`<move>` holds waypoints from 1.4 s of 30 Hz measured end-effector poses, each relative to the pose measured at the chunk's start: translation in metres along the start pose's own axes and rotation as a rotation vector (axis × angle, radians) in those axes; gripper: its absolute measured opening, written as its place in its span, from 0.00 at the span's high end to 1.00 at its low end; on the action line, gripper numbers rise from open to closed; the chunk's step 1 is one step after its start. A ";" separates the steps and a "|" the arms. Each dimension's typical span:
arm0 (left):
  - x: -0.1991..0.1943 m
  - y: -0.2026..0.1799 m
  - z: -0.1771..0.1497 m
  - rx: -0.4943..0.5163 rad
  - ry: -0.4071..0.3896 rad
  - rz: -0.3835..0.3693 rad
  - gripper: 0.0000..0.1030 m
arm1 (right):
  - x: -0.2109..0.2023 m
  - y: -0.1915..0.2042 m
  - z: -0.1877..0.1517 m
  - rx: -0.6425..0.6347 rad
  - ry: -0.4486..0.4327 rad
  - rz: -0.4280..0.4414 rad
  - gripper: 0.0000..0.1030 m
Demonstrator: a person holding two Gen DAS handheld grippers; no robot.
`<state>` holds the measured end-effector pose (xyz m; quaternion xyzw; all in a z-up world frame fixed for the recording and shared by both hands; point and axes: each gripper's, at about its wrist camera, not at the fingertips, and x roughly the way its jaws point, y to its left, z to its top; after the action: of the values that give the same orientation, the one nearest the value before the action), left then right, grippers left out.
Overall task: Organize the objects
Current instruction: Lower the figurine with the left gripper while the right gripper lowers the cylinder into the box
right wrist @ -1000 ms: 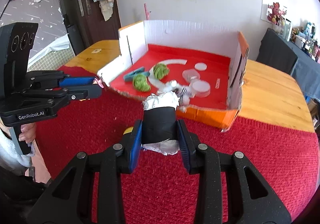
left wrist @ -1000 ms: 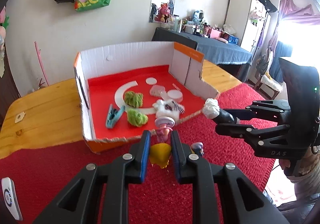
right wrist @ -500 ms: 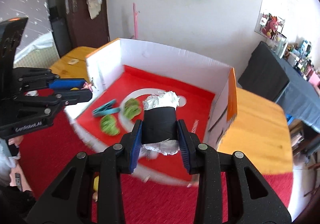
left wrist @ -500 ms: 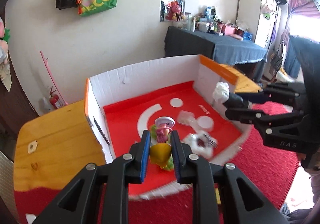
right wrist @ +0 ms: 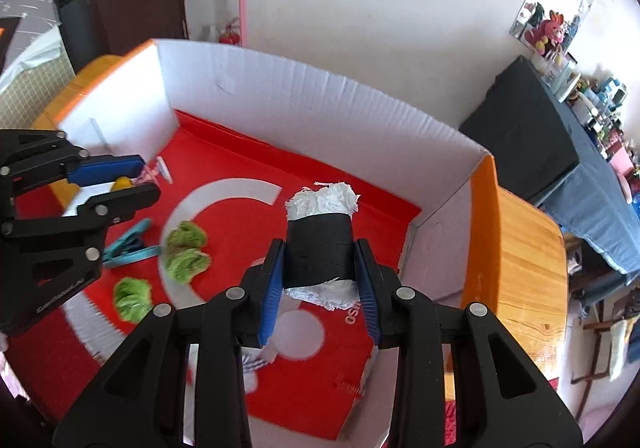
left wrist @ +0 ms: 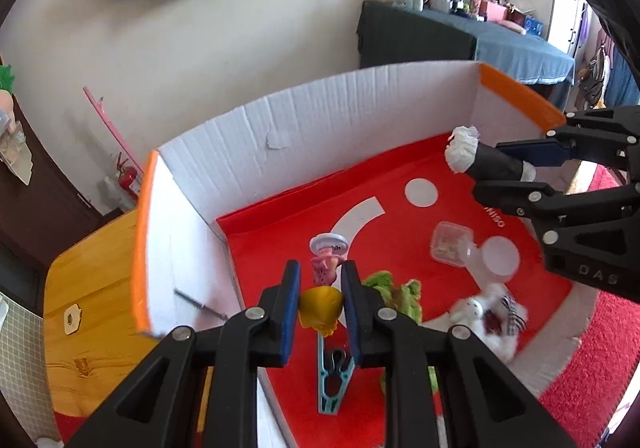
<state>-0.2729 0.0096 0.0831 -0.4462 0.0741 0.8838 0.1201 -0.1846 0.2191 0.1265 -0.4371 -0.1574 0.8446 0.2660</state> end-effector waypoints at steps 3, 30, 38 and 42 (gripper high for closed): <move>0.009 0.000 0.002 0.001 0.023 0.021 0.79 | 0.015 -0.001 0.003 -0.021 0.033 -0.013 0.68; 0.042 -0.001 -0.001 -0.017 0.159 0.056 0.79 | 0.071 -0.009 0.012 -0.056 0.156 -0.082 0.68; 0.037 -0.001 -0.005 -0.016 0.159 0.057 0.79 | 0.072 -0.010 0.013 -0.070 0.151 -0.079 0.68; 0.038 0.001 -0.002 -0.015 0.159 0.057 0.79 | 0.073 -0.010 0.012 -0.077 0.149 -0.081 0.68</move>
<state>-0.2933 0.0135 0.0513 -0.5136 0.0894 0.8491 0.0852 -0.2258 0.2700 0.0907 -0.5020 -0.1871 0.7916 0.2938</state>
